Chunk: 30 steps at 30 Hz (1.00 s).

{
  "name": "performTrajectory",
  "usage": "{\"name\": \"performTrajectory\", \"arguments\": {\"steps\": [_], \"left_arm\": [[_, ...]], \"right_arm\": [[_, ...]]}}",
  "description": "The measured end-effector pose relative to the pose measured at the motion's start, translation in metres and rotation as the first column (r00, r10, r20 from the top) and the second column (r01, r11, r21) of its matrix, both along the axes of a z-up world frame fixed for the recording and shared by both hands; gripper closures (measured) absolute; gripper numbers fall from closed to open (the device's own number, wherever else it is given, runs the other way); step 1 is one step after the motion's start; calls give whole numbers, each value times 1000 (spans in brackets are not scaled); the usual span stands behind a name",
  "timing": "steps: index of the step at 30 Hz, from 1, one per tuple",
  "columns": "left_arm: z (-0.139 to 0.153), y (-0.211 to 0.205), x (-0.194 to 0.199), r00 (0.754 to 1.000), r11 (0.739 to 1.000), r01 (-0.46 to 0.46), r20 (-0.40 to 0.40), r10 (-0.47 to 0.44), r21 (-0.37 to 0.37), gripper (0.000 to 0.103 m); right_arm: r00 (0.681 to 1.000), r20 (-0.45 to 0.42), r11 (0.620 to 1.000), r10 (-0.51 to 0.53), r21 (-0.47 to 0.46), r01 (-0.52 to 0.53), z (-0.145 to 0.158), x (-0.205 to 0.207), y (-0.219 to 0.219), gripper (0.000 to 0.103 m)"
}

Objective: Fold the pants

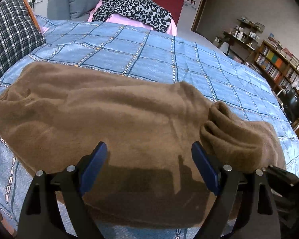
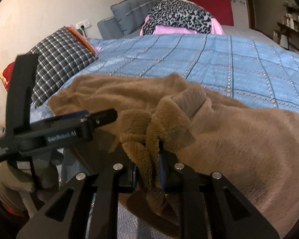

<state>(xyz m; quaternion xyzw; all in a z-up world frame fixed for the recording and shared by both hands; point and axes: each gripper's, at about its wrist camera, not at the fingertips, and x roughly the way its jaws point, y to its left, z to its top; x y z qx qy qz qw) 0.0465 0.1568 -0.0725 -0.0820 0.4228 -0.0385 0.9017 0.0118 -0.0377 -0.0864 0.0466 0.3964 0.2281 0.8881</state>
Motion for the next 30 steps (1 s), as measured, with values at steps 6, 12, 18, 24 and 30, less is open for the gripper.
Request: {"name": "performTrajectory", "arguments": {"steps": [6,12,18,24,30], "left_arm": [[5,2,-2,1000,1000,-6,6,6,1,15],[14,-5,-4,1000,1000,11,20,-11,1,15],[24,-19,-6,998,999,49,39,-50,15,11],[27,-23,-8,998,998,51,37,-52,22,11],[32,-24,-10,998,999,43,40,-44,31,11]], "right_arm": [[998,-63,999,5,53,-1,-11,3,-5,84],[994,-110,994,12,109,1,-17,2,-10,84],[992,-125,990,14,144,4,-19,-1,-14,84],[990,-116,972,79,230,-50,-14,-9,-19,45],[982,-94,970,163,199,-142,-12,-23,-7,44]]}}
